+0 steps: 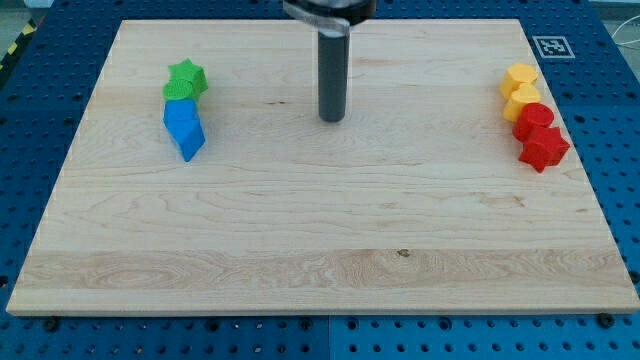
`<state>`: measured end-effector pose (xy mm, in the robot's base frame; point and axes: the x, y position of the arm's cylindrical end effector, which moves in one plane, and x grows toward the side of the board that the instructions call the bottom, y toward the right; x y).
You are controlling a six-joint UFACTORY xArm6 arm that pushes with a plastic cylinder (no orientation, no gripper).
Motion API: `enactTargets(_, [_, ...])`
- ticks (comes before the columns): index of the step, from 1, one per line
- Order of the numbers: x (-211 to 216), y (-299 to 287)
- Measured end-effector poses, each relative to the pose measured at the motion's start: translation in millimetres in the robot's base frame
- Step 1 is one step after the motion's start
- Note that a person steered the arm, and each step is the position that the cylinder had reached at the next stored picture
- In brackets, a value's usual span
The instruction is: Push red circle left and down a bit
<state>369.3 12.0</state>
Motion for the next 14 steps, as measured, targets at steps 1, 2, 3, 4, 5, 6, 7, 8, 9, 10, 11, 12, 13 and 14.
enactTargets(1, [-35.6,5.8])
enactTargets(2, [-82.7,22.4])
enactTargets(3, [-117.6,73.8])
enactTargets(4, [-137.4,137.3])
enactTargets(5, [-145.2,197.7])
enactTargets(6, [-136.8,270.5])
enactTargets(7, [-111.6,333.0])
enactTargets(8, [-105.5,332.5])
enactTargets(9, [-61.0,328.5])
enactTargets(10, [-12.4,319.1])
enactTargets(11, [0.2,306.4])
enactTargets(12, [19.5,303.1])
enactTargets(13, [36.3,288.3])
enactTargets(14, [28.8,280.9])
